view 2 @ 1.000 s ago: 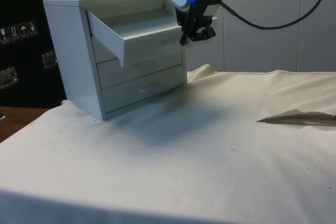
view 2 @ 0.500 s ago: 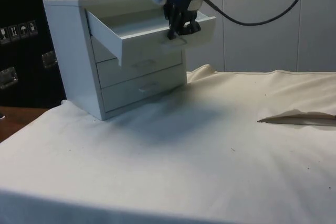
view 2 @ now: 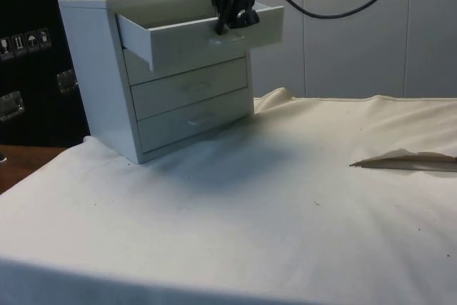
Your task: Open the drawer, then close it.
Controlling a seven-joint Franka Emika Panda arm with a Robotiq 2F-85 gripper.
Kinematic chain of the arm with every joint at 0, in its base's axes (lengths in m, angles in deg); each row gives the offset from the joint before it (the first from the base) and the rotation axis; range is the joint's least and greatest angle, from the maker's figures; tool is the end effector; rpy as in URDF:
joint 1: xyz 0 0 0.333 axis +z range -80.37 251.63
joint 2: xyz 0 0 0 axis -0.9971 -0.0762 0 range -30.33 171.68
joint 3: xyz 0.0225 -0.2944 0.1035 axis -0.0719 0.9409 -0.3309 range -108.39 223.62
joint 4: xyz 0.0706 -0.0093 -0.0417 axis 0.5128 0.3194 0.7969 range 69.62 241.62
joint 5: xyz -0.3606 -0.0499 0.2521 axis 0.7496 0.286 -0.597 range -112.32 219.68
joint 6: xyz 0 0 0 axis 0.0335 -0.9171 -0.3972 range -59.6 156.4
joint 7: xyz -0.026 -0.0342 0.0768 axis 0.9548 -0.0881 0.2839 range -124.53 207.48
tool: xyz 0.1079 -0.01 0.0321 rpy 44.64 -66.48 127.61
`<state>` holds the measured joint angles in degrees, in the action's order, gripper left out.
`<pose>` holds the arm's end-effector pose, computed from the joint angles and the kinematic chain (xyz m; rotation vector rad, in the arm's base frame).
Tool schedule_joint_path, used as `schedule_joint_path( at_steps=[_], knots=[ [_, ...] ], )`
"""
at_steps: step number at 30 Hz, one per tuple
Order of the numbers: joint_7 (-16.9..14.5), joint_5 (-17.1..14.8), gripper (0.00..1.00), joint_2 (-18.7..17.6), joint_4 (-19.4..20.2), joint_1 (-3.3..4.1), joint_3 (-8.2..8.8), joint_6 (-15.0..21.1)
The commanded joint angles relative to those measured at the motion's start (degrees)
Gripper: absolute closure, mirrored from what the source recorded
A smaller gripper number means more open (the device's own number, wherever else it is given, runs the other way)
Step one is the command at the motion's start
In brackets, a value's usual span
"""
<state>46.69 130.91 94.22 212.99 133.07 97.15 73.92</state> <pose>0.4734 0.0578 0.3484 2.1095 1.1286 0.3270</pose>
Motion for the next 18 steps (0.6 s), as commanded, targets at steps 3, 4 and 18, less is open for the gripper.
schedule_joint_path(
  at_steps=[3,4,18],
  knots=[
    [-1.6,-1.3,1.00,-0.5,-1.7,0.34,0.00,-0.7],
    [-0.7,-0.7,1.00,0.0,-0.7,0.11,-0.11,-0.6],
    [-3.4,-1.9,1.00,-1.8,-5.2,0.29,0.86,-0.5]
  ],
)
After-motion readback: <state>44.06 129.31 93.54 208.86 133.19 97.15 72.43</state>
